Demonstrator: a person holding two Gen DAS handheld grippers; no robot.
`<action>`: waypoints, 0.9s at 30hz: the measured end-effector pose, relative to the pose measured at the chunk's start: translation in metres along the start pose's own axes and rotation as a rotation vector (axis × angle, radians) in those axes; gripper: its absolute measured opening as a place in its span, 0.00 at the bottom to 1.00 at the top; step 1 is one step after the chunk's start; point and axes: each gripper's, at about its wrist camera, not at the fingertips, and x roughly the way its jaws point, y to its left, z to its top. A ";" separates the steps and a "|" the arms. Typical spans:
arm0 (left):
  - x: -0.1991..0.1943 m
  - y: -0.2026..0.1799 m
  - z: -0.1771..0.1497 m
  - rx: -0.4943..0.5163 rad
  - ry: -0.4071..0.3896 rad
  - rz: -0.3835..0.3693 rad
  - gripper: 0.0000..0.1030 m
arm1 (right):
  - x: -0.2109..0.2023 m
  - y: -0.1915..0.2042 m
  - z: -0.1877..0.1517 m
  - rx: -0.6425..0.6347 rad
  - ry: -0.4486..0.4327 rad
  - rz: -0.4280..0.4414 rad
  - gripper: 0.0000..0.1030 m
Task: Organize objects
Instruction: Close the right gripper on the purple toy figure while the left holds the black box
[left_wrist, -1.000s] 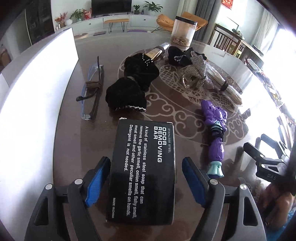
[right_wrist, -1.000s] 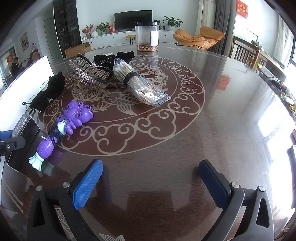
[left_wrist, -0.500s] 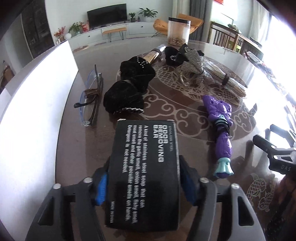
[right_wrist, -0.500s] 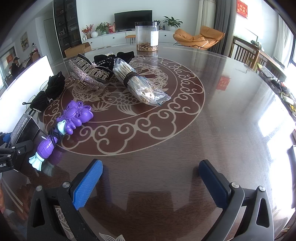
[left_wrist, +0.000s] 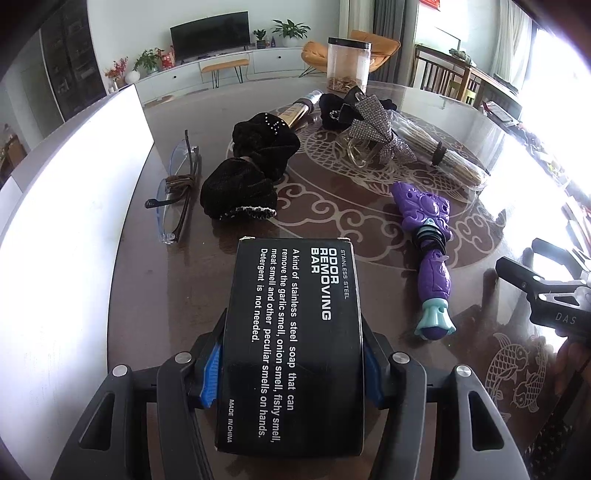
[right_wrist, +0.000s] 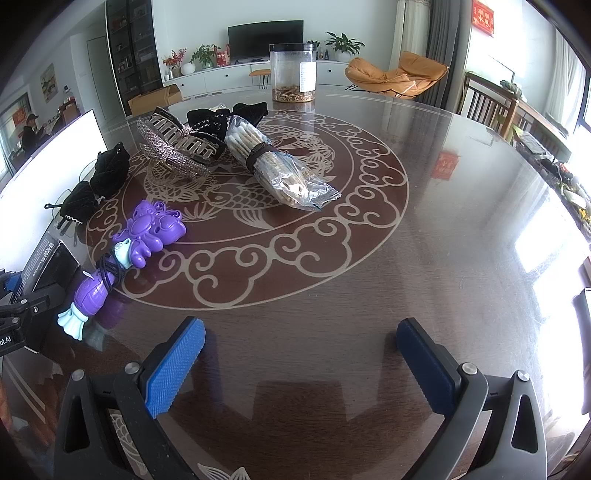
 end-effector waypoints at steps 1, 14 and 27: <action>0.000 0.000 -0.001 0.000 -0.002 0.000 0.57 | 0.000 0.000 0.000 0.000 0.000 0.000 1.00; -0.006 -0.002 -0.011 0.013 -0.008 -0.011 0.57 | 0.000 0.000 0.000 0.000 0.000 -0.001 1.00; -0.017 -0.001 -0.030 0.018 -0.018 -0.021 0.57 | -0.019 0.063 0.058 0.132 0.175 0.235 0.99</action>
